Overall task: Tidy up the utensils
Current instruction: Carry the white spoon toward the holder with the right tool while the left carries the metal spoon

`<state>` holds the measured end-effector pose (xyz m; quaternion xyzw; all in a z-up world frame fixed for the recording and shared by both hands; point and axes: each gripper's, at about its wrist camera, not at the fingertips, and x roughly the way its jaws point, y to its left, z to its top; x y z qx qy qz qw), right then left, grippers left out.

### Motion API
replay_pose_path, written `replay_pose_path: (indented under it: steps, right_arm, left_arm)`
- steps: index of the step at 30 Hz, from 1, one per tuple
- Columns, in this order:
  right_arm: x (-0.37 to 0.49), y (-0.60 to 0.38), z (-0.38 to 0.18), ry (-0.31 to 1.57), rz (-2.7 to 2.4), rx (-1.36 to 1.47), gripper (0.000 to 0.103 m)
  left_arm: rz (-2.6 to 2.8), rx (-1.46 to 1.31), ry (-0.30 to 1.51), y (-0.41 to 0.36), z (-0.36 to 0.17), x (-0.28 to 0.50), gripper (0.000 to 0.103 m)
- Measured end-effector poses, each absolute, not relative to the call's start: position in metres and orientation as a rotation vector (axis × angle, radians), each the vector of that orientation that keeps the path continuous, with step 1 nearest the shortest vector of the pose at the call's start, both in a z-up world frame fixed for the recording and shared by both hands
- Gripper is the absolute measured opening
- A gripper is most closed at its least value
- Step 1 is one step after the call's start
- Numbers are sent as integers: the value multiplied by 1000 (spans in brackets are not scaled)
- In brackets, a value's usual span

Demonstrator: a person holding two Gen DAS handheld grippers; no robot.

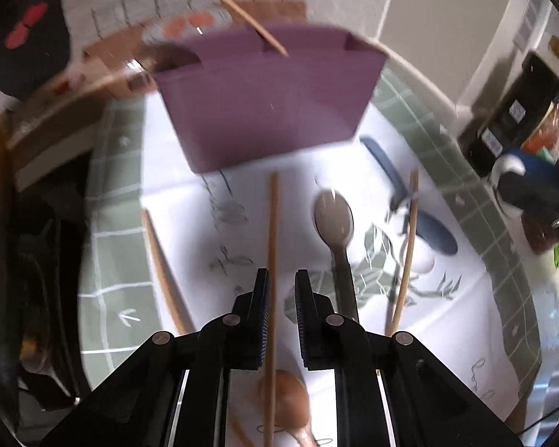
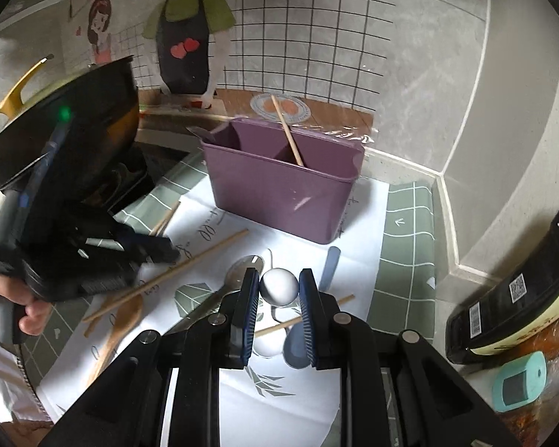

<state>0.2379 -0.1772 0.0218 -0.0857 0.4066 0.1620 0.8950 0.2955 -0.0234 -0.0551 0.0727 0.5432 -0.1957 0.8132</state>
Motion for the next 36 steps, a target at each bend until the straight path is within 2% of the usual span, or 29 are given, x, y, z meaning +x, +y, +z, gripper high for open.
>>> replay_pose_path:
  steps: [4,5,6,8,14,19,23,30,36]
  right_arm:
    - [233,-174,20,841,335,-176,20]
    - [232,-174,19,840,338,-175,20]
    - [230,-173,17,841,345,-175,20]
    - [226,-172,15,842,348,-186,20]
    - [224,-175,3,877,331,-183,20]
    - [222,-185,-6,901,324,-168,20]
    - [224,-195,-6,905,308,-149,20]
    - [228,-201,13,860,304,-126,20]
    - [227,-187,32,815,322,-142,20]
  left_arm:
    - [-486,51,1201,-35,-65,298,19]
    - [-481,52,1205,-41,-68,302,32]
    - [-475,65,1202,-47,-70,306,51]
    - [-446,100,1179,-58,-73,313,67]
    - [-351,232,1157,-87,-85,333,67]
    - [-355,225,1164,-96,-97,338,65]
    - [-342,208,1119,-100,-96,335,34]
    - [-335,48,1006,-65,-75,305,34]
    - [-272,-35,748,-29,-17,259,34]
